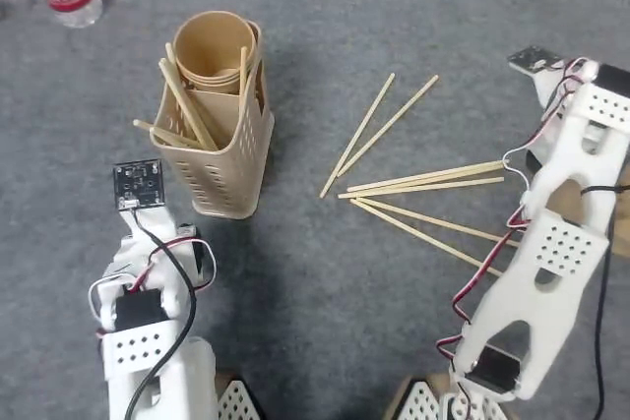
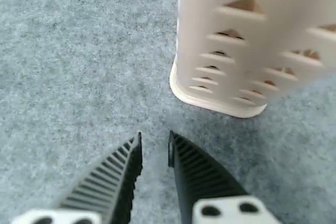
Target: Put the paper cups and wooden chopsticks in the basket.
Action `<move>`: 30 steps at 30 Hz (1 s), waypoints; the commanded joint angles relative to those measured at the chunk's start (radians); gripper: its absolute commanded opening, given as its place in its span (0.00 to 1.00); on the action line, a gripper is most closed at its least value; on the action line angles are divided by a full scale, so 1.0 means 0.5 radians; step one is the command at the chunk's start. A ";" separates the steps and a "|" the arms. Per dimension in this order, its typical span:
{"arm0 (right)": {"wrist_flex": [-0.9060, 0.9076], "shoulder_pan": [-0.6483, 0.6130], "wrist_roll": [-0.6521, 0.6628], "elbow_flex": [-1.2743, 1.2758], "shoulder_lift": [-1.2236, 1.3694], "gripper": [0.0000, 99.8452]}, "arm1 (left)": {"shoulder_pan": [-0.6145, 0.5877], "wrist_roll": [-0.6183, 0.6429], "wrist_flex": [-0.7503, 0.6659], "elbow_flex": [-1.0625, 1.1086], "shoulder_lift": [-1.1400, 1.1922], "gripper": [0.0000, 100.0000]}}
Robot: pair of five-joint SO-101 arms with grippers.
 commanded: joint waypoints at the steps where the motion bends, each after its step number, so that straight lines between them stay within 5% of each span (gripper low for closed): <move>1: 0.072 -0.002 0.028 -0.006 -0.133 0.00 | -0.006 0.000 -0.040 -0.017 -0.021 0.07; 8: 0.072 -0.017 -0.178 -0.153 -0.333 0.01 | -0.006 0.000 -0.043 -0.017 -0.021 0.07; 18: 0.072 -0.232 -0.522 -0.230 -1.266 0.01 | -0.006 0.000 -0.043 -0.017 -0.021 0.07; 30: -0.293 -1.346 -0.930 -0.227 -1.981 0.01 | -0.006 -0.181 -0.028 -0.011 -0.021 0.07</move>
